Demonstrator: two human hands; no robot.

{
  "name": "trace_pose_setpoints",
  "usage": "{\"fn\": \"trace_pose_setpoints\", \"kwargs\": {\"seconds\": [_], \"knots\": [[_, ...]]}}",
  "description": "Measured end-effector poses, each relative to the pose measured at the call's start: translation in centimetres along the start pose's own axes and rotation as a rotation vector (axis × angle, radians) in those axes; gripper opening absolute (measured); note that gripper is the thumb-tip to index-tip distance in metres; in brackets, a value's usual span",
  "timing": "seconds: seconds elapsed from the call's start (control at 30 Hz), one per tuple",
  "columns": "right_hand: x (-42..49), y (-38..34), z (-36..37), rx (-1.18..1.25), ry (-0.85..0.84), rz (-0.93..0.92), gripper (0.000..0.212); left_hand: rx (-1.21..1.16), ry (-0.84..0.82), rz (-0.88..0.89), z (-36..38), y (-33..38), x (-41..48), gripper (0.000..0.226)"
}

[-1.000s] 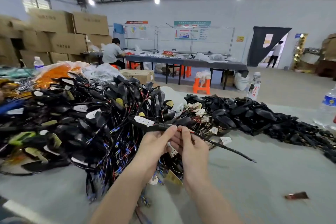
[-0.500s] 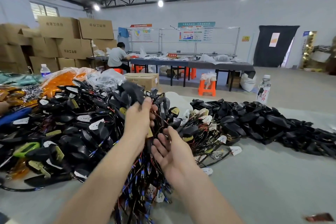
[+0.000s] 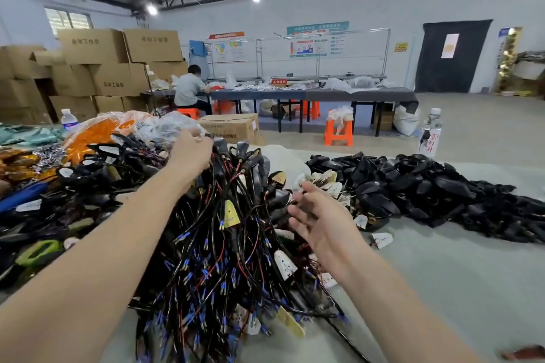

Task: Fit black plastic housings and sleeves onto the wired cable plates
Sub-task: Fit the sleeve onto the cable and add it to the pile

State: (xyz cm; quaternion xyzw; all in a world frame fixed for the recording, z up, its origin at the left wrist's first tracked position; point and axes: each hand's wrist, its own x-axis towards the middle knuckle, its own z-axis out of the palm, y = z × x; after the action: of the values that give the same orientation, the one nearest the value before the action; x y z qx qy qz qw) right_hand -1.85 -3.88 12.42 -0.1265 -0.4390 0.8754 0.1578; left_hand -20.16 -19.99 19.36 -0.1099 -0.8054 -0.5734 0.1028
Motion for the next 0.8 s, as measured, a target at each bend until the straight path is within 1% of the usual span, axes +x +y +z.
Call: {"fn": "trace_pose_setpoints", "kwargs": {"seconds": [0.07,0.1,0.17,0.27,0.37,0.43,0.5,0.63,0.7,0.8], "knots": [[0.3,0.0,-1.9,-0.045,0.049,-0.009,0.025,0.074,-0.07,0.047,1.4,-0.8,-1.8,0.035],[0.5,0.1,-3.0,-0.07,0.074,-0.016,0.026,0.12,-0.102,0.081,2.2,-1.0,-2.8,0.041],[0.7,-0.1,-5.3,-0.101,0.123,-0.027,0.027,0.201,-0.176,0.153,4.2,-1.2,-4.6,0.039],[1.1,-0.6,-8.5,-0.107,0.202,-0.044,0.028,0.279,-0.356,0.232,7.5,-1.9,-7.0,0.034],[1.2,-1.3,-10.9,-0.106,0.274,-0.061,0.024,0.368,-0.514,0.282,10.8,-3.1,-8.9,0.029],[1.0,-1.6,-12.3,-0.105,0.302,-0.059,0.021,0.444,-0.581,0.308,13.0,-3.7,-9.9,0.026],[0.9,-1.9,-13.6,-0.1,0.326,-0.054,0.023,0.586,-0.606,0.386,15.2,-4.1,-10.7,0.029],[0.6,-2.7,-16.0,-0.084,0.37,-0.057,0.026,1.011,-0.606,0.626,18.8,-4.8,-12.6,0.028],[0.5,-3.1,-17.0,-0.085,0.385,-0.056,0.024,1.171,-0.623,0.646,20.2,-5.1,-13.2,0.026],[0.5,-3.6,-18.4,-0.078,0.389,-0.054,0.022,1.222,-0.631,0.604,21.6,-5.7,-13.8,0.023]]}}
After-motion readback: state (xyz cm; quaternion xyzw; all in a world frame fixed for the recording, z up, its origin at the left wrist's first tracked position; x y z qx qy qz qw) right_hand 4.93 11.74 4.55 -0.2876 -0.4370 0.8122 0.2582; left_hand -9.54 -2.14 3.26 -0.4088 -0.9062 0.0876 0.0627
